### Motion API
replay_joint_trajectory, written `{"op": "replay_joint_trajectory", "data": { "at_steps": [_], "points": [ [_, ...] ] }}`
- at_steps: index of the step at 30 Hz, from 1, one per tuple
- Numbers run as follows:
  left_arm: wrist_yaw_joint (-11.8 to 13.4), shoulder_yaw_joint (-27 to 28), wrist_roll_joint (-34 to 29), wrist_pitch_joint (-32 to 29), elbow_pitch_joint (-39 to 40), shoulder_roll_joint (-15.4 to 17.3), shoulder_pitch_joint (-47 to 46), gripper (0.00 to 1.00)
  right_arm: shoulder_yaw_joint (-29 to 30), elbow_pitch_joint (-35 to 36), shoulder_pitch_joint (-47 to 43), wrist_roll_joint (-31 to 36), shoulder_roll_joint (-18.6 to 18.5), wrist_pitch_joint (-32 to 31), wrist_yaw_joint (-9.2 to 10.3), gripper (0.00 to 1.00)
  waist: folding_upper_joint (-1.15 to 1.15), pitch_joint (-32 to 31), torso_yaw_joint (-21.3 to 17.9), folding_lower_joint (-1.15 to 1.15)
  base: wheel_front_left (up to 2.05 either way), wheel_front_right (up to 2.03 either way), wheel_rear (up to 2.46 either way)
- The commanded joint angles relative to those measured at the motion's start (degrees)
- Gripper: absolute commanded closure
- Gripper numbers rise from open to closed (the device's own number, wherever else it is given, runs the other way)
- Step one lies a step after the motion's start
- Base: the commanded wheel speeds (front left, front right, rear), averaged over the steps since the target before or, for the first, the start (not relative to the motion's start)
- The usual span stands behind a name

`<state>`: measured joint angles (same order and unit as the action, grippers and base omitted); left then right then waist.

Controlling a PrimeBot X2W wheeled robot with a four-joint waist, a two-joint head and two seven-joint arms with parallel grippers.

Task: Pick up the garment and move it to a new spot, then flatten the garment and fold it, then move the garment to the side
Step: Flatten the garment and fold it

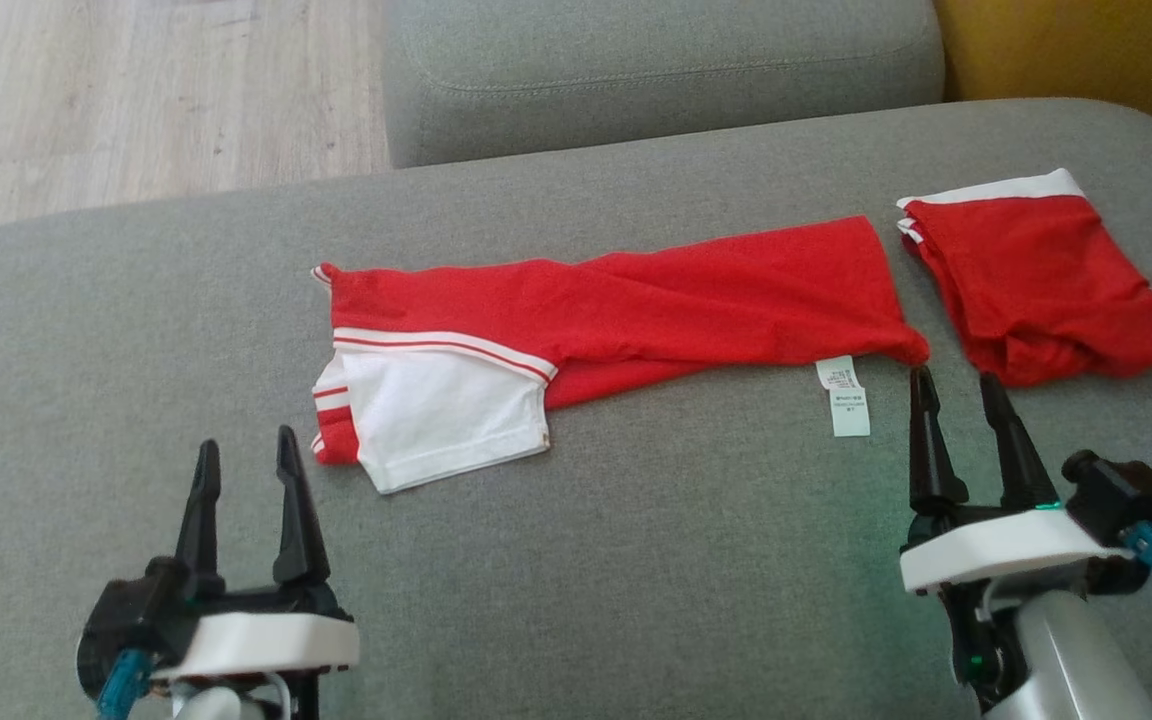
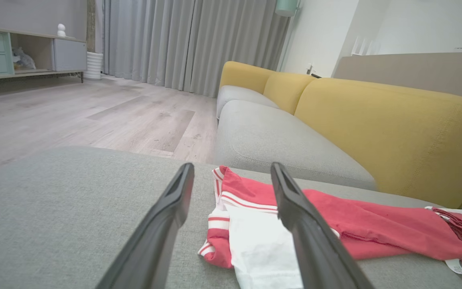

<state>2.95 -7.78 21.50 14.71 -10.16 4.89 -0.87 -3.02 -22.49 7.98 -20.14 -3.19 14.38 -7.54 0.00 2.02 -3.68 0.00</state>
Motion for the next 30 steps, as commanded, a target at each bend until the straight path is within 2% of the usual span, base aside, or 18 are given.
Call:
{"op": "replay_joint_trajectory", "data": {
  "at_steps": [1,6,11,14,22,30],
  "points": [
    [-0.9,2.7,-1.3,0.3,1.4,-0.4,-2.5,0.00,-1.4,2.5,1.6,-0.1,0.3,0.6,0.05,0.00,0.00,0.3,0.1,0.00,0.00,0.00,0.00],
    [-3.5,3.6,-3.9,0.3,0.3,-1.5,-4.9,0.00,-1.0,0.4,4.6,3.1,0.3,0.6,0.05,0.00,0.00,2.5,1.2,0.00,0.00,0.00,0.00],
    [-4.7,3.8,-4.9,0.3,-0.2,-1.9,-7.1,0.00,4.1,-5.6,10.9,8.6,0.3,-2.2,0.05,0.00,0.00,6.1,2.6,0.00,0.00,0.00,0.00],
    [-5.3,3.5,-5.4,0.3,-0.6,-1.9,-8.4,0.00,7.3,-9.3,15.4,9.1,0.3,-3.6,0.05,0.00,0.00,8.5,3.7,0.00,0.00,0.00,0.00],
    [-6.1,2.5,-5.4,0.3,-1.5,-2.0,-11.5,0.00,17.1,-22.5,25.4,13.7,0.3,-7.4,0.05,0.00,0.00,12.4,6.0,0.00,0.00,0.00,0.00],
    [-6.0,0.2,-4.9,0.3,-1.8,-2.0,-13.1,0.00,21.5,-31.1,31.8,18.4,0.3,-9.1,0.05,0.00,0.00,14.6,7.3,0.00,0.00,0.00,0.00]
  ]
}}
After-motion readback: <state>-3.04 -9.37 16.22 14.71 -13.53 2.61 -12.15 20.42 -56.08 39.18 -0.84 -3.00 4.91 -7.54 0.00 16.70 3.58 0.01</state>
